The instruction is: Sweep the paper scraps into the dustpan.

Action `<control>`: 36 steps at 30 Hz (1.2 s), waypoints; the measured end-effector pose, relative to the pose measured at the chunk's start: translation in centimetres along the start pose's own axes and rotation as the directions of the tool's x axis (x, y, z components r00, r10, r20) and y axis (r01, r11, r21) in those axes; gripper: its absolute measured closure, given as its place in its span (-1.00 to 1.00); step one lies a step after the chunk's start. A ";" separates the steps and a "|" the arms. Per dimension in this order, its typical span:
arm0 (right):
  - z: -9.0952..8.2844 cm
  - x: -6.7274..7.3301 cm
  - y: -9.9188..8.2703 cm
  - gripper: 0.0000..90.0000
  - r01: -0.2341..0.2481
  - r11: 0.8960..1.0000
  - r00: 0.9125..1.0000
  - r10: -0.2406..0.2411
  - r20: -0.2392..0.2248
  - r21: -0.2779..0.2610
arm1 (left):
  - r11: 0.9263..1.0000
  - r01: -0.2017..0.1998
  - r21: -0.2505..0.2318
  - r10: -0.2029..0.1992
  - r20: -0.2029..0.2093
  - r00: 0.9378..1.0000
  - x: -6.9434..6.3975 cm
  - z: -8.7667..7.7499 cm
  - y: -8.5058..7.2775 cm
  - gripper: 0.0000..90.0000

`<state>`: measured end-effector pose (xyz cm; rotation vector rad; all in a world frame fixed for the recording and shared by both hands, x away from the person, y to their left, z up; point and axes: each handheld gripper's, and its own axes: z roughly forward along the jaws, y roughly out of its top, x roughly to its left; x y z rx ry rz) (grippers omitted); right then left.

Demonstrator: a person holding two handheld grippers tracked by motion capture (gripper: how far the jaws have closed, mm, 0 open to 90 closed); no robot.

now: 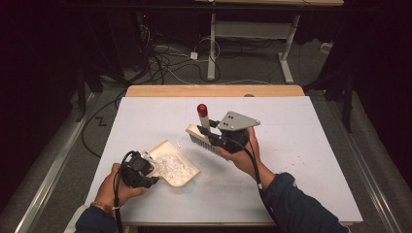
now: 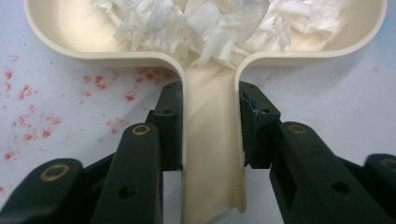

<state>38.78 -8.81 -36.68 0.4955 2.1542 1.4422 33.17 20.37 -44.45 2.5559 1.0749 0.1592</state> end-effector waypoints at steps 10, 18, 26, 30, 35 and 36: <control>6.1 -1.4 -0.9 0.57 0.025 1.000 0.995 -0.027 0.093 0.018 | 1.000 0.005 -0.002 -0.005 0.013 1.000 0.5 0.2 -0.5 0.41; 7.7 0.7 -1.1 0.57 0.042 0.999 0.999 -0.042 -0.009 0.031 | 1.000 0.002 0.001 -0.002 0.012 1.000 0.6 0.2 -0.6 0.41; 5.8 3.3 -1.0 0.57 0.062 0.998 0.982 -0.062 -0.180 -0.006 | 1.000 -0.003 0.006 0.002 0.008 1.000 0.6 0.2 -0.6 0.41; 4.1 4.6 -1.0 0.57 0.071 0.997 0.967 -0.075 -0.243 -0.023 | 1.000 -0.003 0.007 0.003 0.002 1.000 0.5 0.2 -0.5 0.41; 2.1 5.4 -0.3 0.57 0.082 0.995 0.957 -0.095 -0.276 -0.056 | 1.000 0.003 0.006 -0.003 0.000 1.000 0.5 0.3 -0.5 0.41; 1.7 5.5 -0.2 0.57 0.090 0.994 0.958 -0.103 -0.269 -0.060 | 1.000 0.002 0.006 -0.002 0.000 1.000 0.5 0.4 -0.5 0.41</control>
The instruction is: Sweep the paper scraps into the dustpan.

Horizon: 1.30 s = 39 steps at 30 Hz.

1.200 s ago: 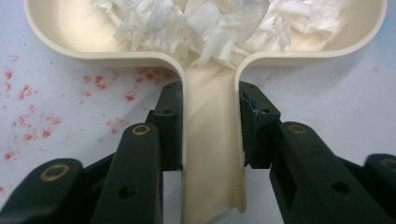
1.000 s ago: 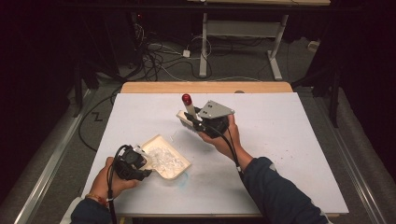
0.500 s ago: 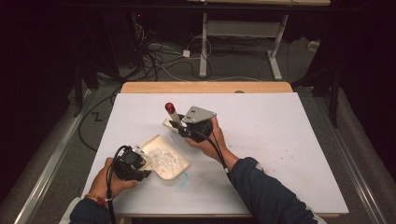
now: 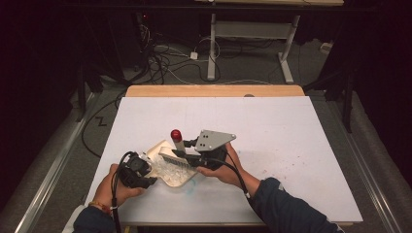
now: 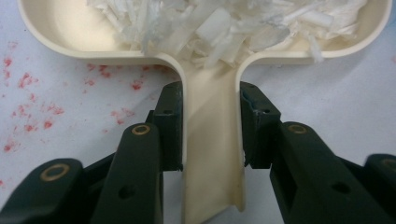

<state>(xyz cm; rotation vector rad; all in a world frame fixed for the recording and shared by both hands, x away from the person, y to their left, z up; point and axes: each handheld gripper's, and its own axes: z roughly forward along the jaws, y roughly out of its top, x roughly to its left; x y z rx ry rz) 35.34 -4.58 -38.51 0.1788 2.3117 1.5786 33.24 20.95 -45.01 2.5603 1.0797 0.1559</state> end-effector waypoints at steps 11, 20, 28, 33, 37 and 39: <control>-2.4 -1.4 0.3 0.57 -0.048 0.998 0.996 0.051 0.077 -0.041 | 1.000 -0.003 0.005 0.003 0.001 1.000 0.1 0.0 0.0 0.41; -2.8 -1.3 -0.9 0.57 -0.051 0.998 0.990 0.045 0.133 0.044 | 1.000 0.002 0.004 -0.002 0.001 1.000 0.1 0.1 -0.2 0.41; -1.5 0.5 -1.3 0.57 -0.034 0.998 0.997 0.031 0.067 0.043 | 1.000 0.005 0.001 -0.005 0.001 1.000 0.2 0.1 -0.3 0.41; -1.9 0.9 -0.9 0.57 -0.021 0.999 0.998 0.019 0.065 0.032 | 1.000 0.017 0.001 -0.017 -0.003 1.000 0.4 0.0 -0.5 0.41; -2.7 0.2 -0.8 0.57 -0.044 0.999 0.996 0.042 0.080 0.019 | 1.000 0.021 0.001 -0.021 -0.009 1.000 0.4 -0.2 -0.6 0.41; -3.2 -0.2 -0.9 0.57 -0.058 0.998 0.994 0.056 0.091 0.015 | 1.000 0.024 0.000 -0.024 -0.011 1.000 0.5 -0.2 -0.6 0.41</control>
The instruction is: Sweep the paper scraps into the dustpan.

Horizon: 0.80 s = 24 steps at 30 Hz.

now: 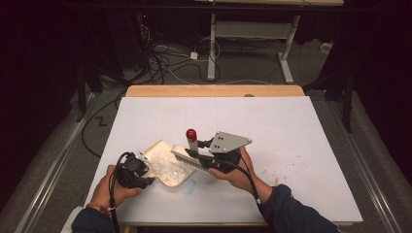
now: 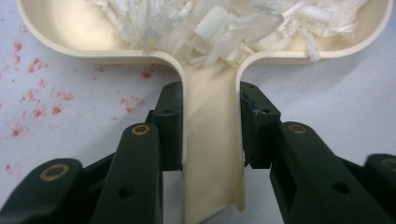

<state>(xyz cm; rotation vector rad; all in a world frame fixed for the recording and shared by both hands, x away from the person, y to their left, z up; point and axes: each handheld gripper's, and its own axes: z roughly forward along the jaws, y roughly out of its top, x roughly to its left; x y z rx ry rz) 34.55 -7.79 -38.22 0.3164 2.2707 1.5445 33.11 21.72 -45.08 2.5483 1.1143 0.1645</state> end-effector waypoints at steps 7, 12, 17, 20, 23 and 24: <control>-2.1 -1.3 -0.1 0.57 -0.013 1.000 0.998 0.013 0.059 0.007 | 1.000 0.009 0.001 -0.009 -0.007 1.000 0.0 0.0 0.0 0.41; -3.1 -1.8 -0.7 0.57 -0.025 0.999 0.997 0.022 0.072 0.040 | 1.000 0.010 -0.001 -0.010 -0.011 1.000 0.1 -0.1 0.0 0.41; -3.4 -1.8 -1.6 0.57 -0.044 0.996 0.997 0.040 0.064 0.072 | 1.000 0.020 -0.004 -0.020 -0.018 1.000 0.1 0.0 0.0 0.41; -3.2 -1.6 -1.8 0.57 -0.053 0.997 0.997 0.049 0.062 0.064 | 1.000 0.016 -0.001 -0.016 -0.027 0.999 0.1 0.0 0.1 0.41; -2.9 -1.1 -1.6 0.57 -0.037 0.998 0.999 0.035 0.036 0.059 | 1.000 0.018 -0.004 -0.018 -0.034 0.999 0.0 0.1 0.2 0.41; -2.9 -0.9 -1.6 0.57 -0.039 0.998 0.999 0.038 0.026 0.058 | 1.000 0.019 -0.004 -0.019 -0.033 0.999 0.0 0.1 0.2 0.41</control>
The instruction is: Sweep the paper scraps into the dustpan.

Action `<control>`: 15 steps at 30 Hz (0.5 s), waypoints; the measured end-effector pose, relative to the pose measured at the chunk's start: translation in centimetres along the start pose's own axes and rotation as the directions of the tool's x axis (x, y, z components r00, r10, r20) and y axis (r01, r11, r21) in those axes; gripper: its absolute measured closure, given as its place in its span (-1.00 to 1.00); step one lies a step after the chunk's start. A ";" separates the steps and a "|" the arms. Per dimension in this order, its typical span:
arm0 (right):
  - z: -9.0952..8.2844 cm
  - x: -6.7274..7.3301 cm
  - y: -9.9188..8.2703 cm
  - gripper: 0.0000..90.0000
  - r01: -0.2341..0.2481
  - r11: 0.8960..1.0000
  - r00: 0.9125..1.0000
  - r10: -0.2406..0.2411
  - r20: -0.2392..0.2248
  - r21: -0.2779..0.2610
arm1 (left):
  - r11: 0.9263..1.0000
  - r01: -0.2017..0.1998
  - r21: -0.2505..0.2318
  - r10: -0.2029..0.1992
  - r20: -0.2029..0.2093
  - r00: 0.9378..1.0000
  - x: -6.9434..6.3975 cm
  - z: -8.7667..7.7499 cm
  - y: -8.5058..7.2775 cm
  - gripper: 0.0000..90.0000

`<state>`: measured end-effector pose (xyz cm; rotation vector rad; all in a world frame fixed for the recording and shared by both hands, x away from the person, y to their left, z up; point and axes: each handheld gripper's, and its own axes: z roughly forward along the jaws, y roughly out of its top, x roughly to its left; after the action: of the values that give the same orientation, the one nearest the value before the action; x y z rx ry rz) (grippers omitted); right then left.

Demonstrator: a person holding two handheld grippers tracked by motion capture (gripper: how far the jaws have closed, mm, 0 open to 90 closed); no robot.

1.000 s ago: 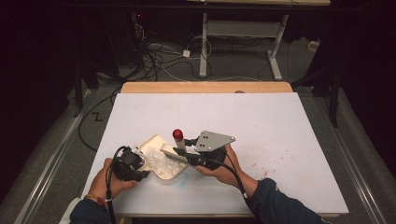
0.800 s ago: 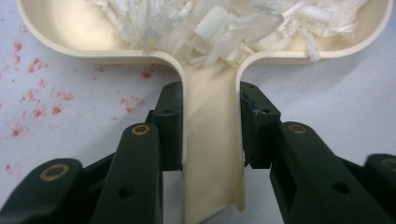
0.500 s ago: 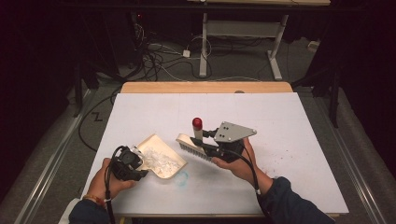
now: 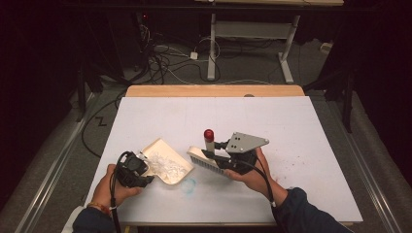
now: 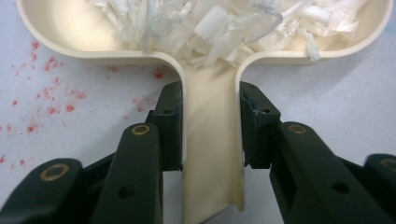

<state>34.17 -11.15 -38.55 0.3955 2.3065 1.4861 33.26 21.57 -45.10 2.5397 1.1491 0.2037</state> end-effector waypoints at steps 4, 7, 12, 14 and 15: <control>-0.3 0.2 0.3 0.57 0.011 1.000 1.000 -0.011 0.000 -0.015 | 1.000 0.003 -0.005 -0.003 0.002 1.000 0.0 0.0 0.0 0.41; -1.4 -0.6 0.8 0.57 -0.004 0.999 1.000 0.004 0.004 -0.038 | 1.000 0.010 -0.012 -0.009 0.004 1.000 0.0 0.0 -0.1 0.41; -4.1 -2.1 1.1 0.57 0.000 0.999 0.999 0.003 0.048 -0.047 | 1.000 0.012 -0.018 -0.012 0.001 1.000 0.1 0.0 -0.1 0.41; -5.2 -2.8 0.9 0.57 -0.008 0.999 0.998 0.011 0.068 -0.044 | 1.000 0.012 -0.019 -0.012 0.002 1.000 0.1 0.0 -0.2 0.41; -5.8 -3.2 0.7 0.57 -0.011 0.999 0.997 0.015 0.079 -0.045 | 1.000 0.012 -0.019 -0.012 0.001 1.000 0.1 0.1 -0.1 0.41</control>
<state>34.42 -16.92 -35.24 0.4499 2.2100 1.4973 33.22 21.69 -45.21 2.5148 1.1567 0.2093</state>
